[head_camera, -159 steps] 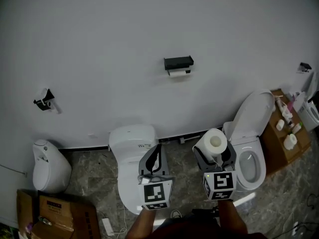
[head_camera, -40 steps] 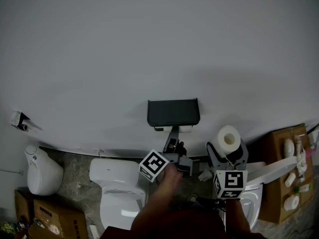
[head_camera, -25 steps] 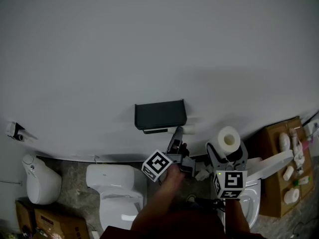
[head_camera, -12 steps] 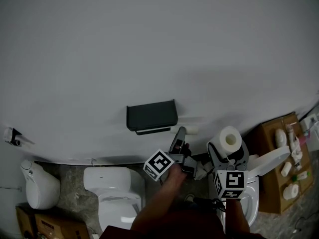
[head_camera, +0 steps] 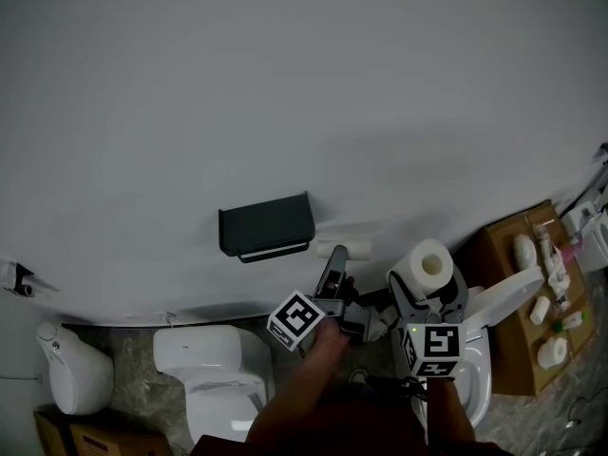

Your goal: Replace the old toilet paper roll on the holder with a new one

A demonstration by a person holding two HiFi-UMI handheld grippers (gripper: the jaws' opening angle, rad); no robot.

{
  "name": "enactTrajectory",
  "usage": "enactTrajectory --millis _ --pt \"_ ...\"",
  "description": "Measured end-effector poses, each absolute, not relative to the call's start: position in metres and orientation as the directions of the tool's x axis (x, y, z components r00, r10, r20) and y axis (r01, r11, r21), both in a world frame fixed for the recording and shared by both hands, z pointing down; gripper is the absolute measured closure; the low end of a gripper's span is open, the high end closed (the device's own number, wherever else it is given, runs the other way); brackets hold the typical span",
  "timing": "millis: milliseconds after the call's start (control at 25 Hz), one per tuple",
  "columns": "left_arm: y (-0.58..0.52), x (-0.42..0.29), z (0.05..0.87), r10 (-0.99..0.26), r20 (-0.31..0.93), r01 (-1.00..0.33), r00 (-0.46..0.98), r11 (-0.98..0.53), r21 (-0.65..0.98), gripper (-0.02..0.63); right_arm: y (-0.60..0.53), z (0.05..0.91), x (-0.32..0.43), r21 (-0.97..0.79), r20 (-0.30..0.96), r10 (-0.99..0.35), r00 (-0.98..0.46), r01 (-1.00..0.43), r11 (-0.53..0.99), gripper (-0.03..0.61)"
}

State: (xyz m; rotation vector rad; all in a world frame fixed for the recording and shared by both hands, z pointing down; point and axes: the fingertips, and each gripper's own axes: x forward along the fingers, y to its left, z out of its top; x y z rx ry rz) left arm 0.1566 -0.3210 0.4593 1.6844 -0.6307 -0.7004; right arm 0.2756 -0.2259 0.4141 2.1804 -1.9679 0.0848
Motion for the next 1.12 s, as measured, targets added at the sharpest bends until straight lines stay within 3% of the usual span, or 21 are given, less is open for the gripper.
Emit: enactTrajectory --millis 160,360,680,880,1120 --pt "-0.311 0.154 0.460 -0.718 -0.097 -0.113 0.689 -0.239 0.964 0.420 -0.226 0.414 0.277 0.105 0.176 -0.979 0.106 -0.991 -0.089 0.143" --pt "-0.300 0.143 0.450 -0.718 -0.100 -0.272 0.689 -0.384 0.882 0.420 -0.232 0.413 0.272 0.095 0.171 -0.982 0.085 -0.993 -0.070 0.143" --pt "-0.286 0.106 0.413 -0.777 -0.087 -0.663 0.624 -0.585 0.468 0.422 -0.246 0.414 0.248 0.067 0.166 -0.986 0.016 -0.998 -0.005 0.143" --pt "-0.280 0.069 0.398 -0.862 -0.050 -0.852 0.505 -0.507 0.131 0.422 -0.256 0.415 0.228 0.065 0.166 -0.986 -0.033 -0.997 0.045 0.143" --pt "-0.281 0.032 0.382 -0.918 -0.116 -0.923 0.380 -0.369 -0.106 0.423 -0.267 0.414 0.204 0.064 0.165 -0.982 -0.088 -0.993 0.100 0.143"
